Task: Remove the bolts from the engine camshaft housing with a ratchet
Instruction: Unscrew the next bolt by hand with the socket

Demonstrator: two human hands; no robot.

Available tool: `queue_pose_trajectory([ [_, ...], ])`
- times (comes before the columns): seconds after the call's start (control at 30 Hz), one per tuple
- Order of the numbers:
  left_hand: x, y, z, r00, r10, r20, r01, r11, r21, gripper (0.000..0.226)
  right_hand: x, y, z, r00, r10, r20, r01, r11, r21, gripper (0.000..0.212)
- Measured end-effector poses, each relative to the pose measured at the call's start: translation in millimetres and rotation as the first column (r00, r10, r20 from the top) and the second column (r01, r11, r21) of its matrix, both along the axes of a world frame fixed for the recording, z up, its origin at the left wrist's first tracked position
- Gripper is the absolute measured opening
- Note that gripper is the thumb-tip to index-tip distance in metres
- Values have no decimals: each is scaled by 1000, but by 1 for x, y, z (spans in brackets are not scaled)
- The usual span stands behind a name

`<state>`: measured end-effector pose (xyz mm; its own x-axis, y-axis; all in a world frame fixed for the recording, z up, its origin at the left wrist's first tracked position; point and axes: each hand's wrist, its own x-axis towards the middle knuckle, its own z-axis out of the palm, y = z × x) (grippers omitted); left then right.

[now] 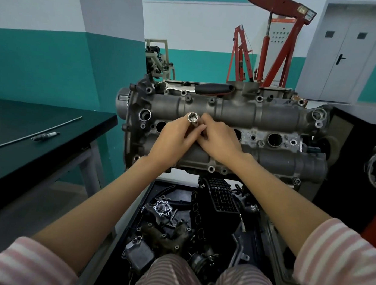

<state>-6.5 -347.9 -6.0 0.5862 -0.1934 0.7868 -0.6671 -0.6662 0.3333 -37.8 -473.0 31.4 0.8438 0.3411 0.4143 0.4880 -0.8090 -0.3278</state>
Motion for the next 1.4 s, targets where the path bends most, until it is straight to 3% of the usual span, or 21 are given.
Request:
queue_pose_trajectory([
  [0.27, 8, 8, -1, 996, -57, -65, 62, 994, 86, 24, 33, -1, -18, 992, 14, 122, -7, 998, -58, 28],
  [0.47, 5, 1, -14, 999, 18, 51, -15, 998, -56, 28, 54, -7, -28, 989, 66, 135, -60, 997, -48, 20],
  [0.6, 8, -6, -16, 995, 96, 32, -85, 964, -253, 27, 59, -8, -29, 992, 49, 119, -60, 993, 97, 25],
  [0.7, 7, -9, -17, 995, 103, 15, -94, 948, -303, 33, 61, -9, -30, 995, 46, 90, -61, 984, 168, 23],
  [0.97, 0, -8, -22, 997, 60, 50, -53, 989, -139, 23, 64, -11, -34, 991, 55, 120, -75, 982, 175, 15],
  [1.23, 7, -13, -20, 991, 132, 5, -122, 933, -338, 26, 68, -12, -36, 988, 59, 141, -86, 978, 191, 20],
  [1.4, 0, -14, -19, 993, 112, 19, -102, 952, -290, 23, 68, -13, -38, 988, 62, 140, -87, 980, 179, 15],
])
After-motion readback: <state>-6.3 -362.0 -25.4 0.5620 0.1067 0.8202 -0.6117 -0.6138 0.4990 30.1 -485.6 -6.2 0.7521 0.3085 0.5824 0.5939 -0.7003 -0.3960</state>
